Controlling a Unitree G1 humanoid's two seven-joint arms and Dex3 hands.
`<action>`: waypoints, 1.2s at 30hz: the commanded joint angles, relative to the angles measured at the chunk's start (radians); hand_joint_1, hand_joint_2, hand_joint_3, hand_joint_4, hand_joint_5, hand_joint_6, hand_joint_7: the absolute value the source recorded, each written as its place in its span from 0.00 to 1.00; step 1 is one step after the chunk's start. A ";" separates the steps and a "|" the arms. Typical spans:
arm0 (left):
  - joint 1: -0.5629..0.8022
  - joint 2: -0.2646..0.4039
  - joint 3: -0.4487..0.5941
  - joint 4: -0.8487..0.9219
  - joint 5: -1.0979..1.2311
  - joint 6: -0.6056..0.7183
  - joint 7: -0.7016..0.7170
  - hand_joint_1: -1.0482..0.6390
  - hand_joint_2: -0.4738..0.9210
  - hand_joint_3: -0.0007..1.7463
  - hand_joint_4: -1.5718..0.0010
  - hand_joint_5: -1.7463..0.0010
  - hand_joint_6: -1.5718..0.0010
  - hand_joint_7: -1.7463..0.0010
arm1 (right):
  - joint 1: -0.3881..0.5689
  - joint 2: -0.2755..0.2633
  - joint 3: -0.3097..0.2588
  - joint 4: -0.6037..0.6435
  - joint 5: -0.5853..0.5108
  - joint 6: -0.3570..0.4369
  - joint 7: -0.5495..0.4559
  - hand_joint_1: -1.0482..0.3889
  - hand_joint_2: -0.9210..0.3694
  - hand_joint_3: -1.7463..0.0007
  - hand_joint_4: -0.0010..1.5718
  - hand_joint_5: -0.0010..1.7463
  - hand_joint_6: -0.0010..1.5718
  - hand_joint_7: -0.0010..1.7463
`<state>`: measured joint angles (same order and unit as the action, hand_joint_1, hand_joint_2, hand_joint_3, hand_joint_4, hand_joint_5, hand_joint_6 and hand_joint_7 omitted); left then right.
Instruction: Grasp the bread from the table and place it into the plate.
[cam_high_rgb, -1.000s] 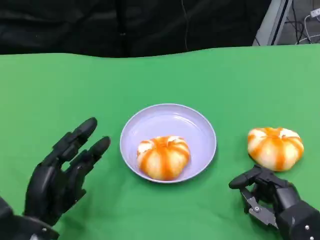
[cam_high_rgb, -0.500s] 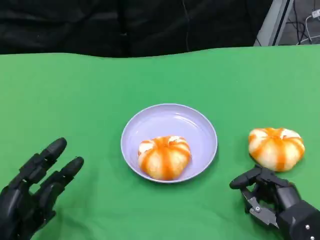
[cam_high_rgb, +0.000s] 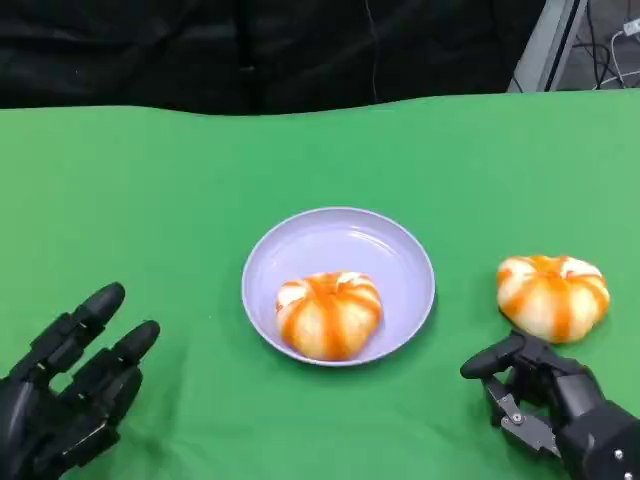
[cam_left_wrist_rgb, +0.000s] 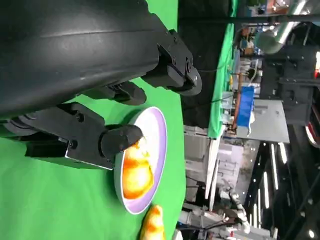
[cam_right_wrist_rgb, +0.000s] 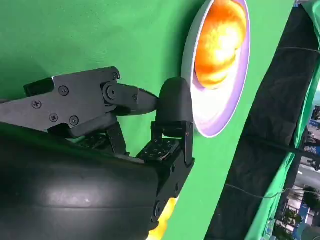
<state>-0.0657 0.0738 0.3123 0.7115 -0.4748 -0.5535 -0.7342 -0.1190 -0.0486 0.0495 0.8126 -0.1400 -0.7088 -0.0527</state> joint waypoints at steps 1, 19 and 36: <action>-0.014 0.007 0.015 0.019 0.009 -0.028 0.016 0.72 0.93 0.45 0.59 0.99 0.65 0.99 | 0.007 -0.019 -0.015 0.028 0.013 0.012 0.008 0.51 0.00 0.76 0.42 1.00 0.46 0.71; -0.048 -0.008 0.043 0.068 0.175 -0.226 0.353 0.68 0.68 0.73 0.33 0.19 0.32 0.30 | 0.010 -0.018 -0.018 0.021 0.014 0.019 0.008 0.51 0.00 0.76 0.42 1.00 0.46 0.70; -0.024 0.039 0.023 0.060 0.254 -0.219 0.425 0.68 0.64 0.76 0.29 0.20 0.32 0.31 | 0.013 -0.018 -0.020 0.021 0.019 0.010 0.016 0.51 0.00 0.76 0.43 1.00 0.46 0.70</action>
<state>-0.0977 0.0816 0.3324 0.7718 -0.2235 -0.7636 -0.3217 -0.1236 -0.0495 0.0441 0.8235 -0.1328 -0.7177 -0.0412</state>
